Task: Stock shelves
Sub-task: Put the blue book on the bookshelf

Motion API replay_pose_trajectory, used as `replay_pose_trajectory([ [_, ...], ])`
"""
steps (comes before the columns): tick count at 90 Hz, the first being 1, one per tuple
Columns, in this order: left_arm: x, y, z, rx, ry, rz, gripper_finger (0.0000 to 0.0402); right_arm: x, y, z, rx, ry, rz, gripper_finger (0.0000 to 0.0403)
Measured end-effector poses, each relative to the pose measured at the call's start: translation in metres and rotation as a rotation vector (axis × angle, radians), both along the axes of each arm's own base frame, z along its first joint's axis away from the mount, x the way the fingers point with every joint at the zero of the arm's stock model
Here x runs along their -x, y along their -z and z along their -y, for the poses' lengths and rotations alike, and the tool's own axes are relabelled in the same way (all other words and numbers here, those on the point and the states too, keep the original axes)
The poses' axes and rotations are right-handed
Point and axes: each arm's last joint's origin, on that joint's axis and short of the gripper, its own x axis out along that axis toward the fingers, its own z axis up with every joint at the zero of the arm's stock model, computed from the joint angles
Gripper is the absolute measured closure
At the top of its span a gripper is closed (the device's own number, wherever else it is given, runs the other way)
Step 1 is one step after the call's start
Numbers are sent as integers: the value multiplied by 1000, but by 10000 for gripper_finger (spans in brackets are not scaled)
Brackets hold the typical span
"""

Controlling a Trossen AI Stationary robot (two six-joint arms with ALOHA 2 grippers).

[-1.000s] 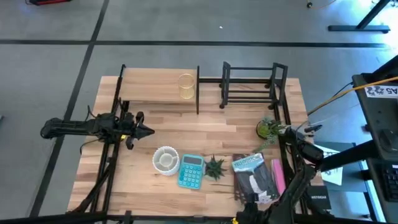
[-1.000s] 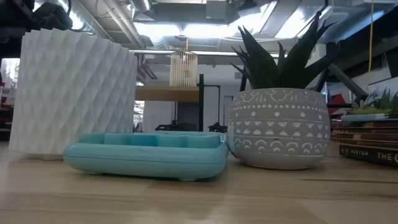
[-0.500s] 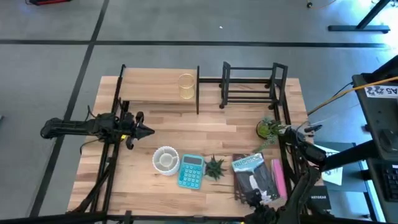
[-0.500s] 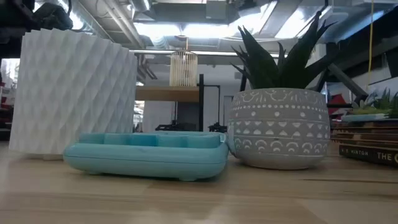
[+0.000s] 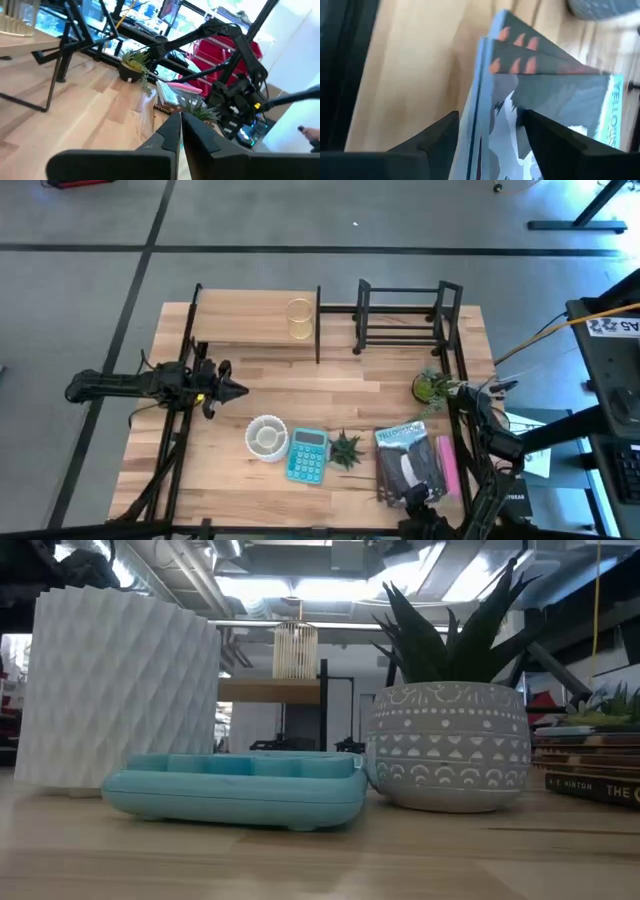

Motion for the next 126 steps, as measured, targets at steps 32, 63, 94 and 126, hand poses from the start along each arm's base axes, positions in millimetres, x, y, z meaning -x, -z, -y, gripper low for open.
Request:
replay_pose_trajectory([
  [32,0,0,0,0,0,5,401,-11,-13,-5,-90,115,58,384],
  [63,0,-1,0,0,0,5,401,-29,-69,-23,-251,133,146,399],
  [94,7,-38,11,-357,20,407,402,-33,-111,-19,-198,100,452,401],
  [126,-41,-102,45,-692,80,274,401,-43,-142,0,-219,121,564,402],
])
